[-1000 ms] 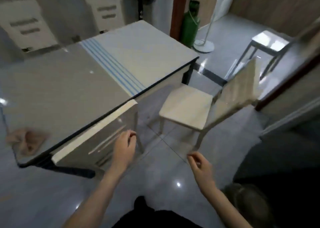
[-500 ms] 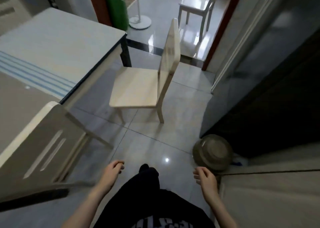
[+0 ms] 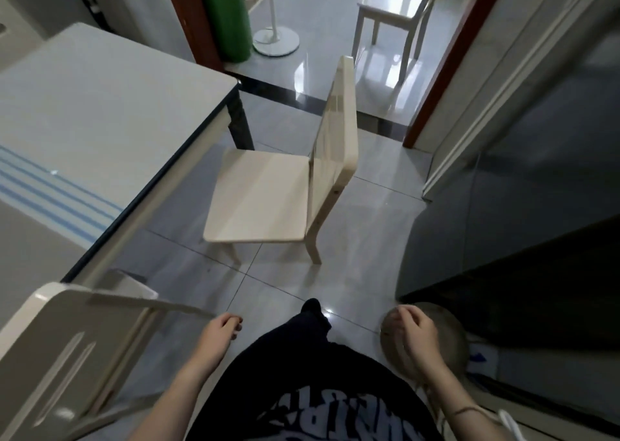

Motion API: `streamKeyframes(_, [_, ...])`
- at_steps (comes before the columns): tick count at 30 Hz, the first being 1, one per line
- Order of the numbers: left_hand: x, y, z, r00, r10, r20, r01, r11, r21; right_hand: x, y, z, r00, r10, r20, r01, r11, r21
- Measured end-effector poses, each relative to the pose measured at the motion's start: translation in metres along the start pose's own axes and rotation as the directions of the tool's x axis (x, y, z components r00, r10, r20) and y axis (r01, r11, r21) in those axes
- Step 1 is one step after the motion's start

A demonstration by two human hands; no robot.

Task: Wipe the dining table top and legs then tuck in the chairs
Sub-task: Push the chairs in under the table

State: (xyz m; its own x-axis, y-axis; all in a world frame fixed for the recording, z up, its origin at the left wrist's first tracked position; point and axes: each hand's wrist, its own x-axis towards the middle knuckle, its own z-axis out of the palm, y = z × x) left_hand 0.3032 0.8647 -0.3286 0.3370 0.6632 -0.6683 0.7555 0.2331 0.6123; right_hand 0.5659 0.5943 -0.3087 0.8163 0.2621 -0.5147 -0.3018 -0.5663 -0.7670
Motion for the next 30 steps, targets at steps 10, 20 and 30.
streamKeyframes(10, [0.097, 0.188, -0.001, 0.975, 0.219, 0.026, -0.216, 0.974, -0.072, 0.12, -0.119, -0.003, 0.997, -0.054, -0.058, 0.054, 0.998, 0.009])
streamKeyframes(20, [0.136, 0.272, 0.031, 0.942, 0.316, -0.113, -0.324, 0.944, -0.063, 0.243, -0.312, 0.026, 0.77, -0.635, 0.068, 0.638, 0.758, -0.137])
streamKeyframes(30, [0.143, 0.406, 0.134, 0.95, 0.162, -0.267, -0.19, 0.978, -0.082, 0.384, -0.447, 0.078, -0.099, -0.523, 0.847, 0.973, -0.229, -0.027])
